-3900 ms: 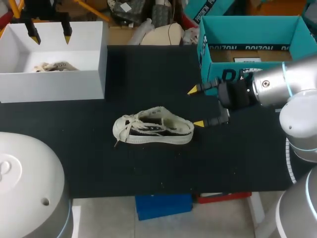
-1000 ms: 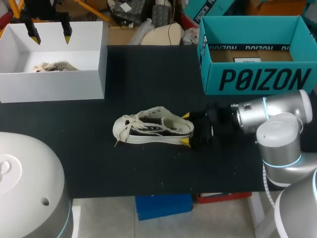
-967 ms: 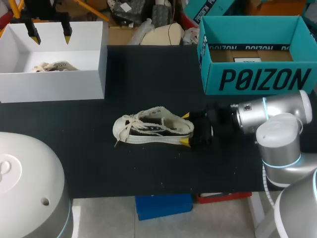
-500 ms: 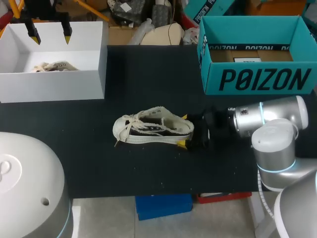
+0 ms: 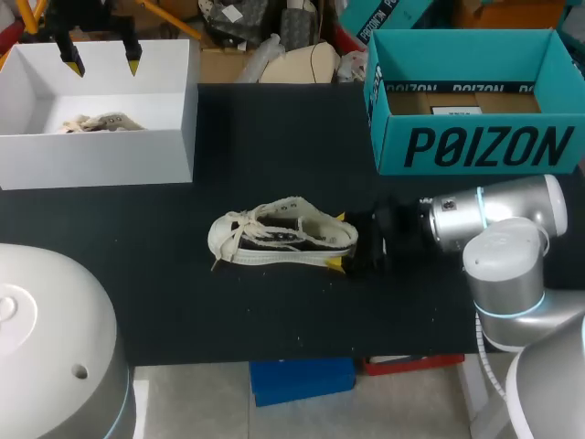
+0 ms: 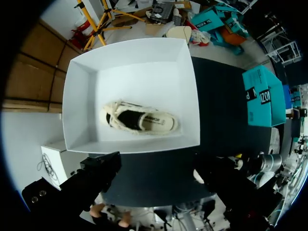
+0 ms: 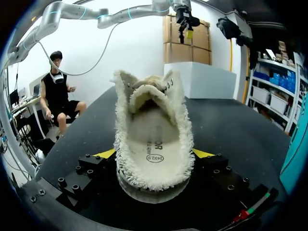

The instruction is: Take the shoe out of the shoebox, open the shoe tongue, remove and reinsert the insole, then place the shoe into the shoebox

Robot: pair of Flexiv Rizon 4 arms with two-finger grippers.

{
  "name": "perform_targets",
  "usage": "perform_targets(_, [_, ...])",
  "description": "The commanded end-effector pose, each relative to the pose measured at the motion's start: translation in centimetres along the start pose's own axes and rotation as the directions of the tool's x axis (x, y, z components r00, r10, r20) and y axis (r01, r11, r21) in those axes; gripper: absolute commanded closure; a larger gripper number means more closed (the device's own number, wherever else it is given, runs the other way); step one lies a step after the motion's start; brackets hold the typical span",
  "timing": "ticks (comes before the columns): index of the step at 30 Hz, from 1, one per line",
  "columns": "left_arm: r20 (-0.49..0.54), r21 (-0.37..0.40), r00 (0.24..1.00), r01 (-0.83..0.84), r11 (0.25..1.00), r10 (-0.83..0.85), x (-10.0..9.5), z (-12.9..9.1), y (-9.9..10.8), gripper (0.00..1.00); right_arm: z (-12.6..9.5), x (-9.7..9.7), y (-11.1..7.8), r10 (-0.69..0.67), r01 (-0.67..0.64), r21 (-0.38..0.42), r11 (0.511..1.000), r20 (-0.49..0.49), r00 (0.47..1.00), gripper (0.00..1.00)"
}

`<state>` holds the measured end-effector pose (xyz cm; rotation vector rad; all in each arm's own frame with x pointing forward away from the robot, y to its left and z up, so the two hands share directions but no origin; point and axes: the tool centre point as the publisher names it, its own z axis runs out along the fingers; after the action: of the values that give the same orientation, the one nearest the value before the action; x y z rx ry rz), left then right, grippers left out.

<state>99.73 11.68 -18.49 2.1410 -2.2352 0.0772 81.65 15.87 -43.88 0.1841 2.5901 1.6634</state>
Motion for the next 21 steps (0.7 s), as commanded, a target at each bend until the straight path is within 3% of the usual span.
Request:
perform_targets(1, [0.041, 0.000, 0.999, -0.008, 1.000, 0.008, 4.5, -0.5, 0.7, 0.00, 0.3, 0.0, 0.0, 0.002, -0.002, 0.004, 1.000, -0.001, 1.000, 1.00])
perform_targets(7, [0.102, 0.021, 0.993, -0.059, 0.998, 0.056, 10.8, 0.1, 3.0, 0.00, 0.3, 0.0, 0.0, 0.002, -0.002, 0.004, 1.000, -0.001, 1.000, 1.00])
perform_targets(15, [0.169, 0.010, 0.984, -0.053, 0.999, 0.051, 16.9, 2.0, 6.6, 0.00, 0.3, 0.0, 0.0, 0.002, -0.002, 0.004, 1.000, -0.001, 1.000, 1.00])
perform_targets(17, [0.164, -0.016, 0.985, -0.059, 0.998, 0.061, 17.8, 2.4, 7.3, 0.00, 0.3, 0.0, 0.0, 0.002, -0.002, 0.004, 1.000, -0.001, 1.000, 1.00])
perform_targets(21, [0.164, -0.016, 0.985, -0.059, 0.998, 0.061, 17.8, 2.4, 7.3, 0.00, 0.3, 0.0, 0.0, 0.002, -0.002, 0.004, 1.000, -0.001, 1.000, 1.00])
